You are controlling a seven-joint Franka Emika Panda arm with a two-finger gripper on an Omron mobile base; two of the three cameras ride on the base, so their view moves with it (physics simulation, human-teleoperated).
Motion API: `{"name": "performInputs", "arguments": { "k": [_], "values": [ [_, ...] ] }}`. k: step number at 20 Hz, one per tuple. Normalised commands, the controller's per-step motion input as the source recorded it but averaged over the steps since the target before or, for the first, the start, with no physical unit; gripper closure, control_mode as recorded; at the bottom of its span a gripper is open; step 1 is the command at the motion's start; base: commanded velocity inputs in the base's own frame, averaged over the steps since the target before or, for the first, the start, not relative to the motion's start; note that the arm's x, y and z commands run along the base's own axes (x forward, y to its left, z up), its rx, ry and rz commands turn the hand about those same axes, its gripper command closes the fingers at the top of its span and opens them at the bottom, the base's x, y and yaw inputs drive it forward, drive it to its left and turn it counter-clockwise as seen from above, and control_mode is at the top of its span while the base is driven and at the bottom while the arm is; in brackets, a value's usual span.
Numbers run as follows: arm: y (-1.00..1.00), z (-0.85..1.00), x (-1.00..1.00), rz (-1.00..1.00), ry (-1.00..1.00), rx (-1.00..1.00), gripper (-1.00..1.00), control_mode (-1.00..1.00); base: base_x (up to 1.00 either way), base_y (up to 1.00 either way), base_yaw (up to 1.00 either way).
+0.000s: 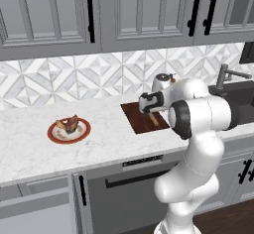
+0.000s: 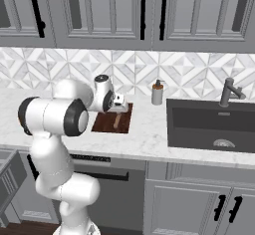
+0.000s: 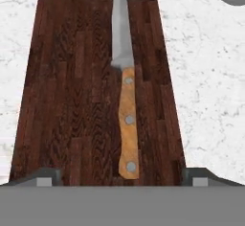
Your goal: Pick up the knife from the drawer and place it on the cutting board. Then place the meat from the plate to the cutting board.
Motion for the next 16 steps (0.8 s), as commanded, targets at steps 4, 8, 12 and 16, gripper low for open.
{"name": "performInputs", "arguments": {
  "k": [4, 8, 12, 16],
  "values": [
    [0.46, 0.63, -0.53, 0.00, -0.17, 0.07, -1.00, -1.00, 0.00, 0.00, 0.00],
    [0.73, 0.65, -0.40, 0.00, -0.14, 0.06, -1.00, -1.00, 0.00, 0.00, 0.00],
    [0.85, 0.36, -0.26, -0.02, -0.06, 0.13, -1.00, -1.00, 0.00, 0.00, 0.00],
    [0.93, 0.02, -0.55, -0.26, -0.17, 0.12, -1.00, -1.00, 0.00, 0.00, 0.00]
  ]
}}
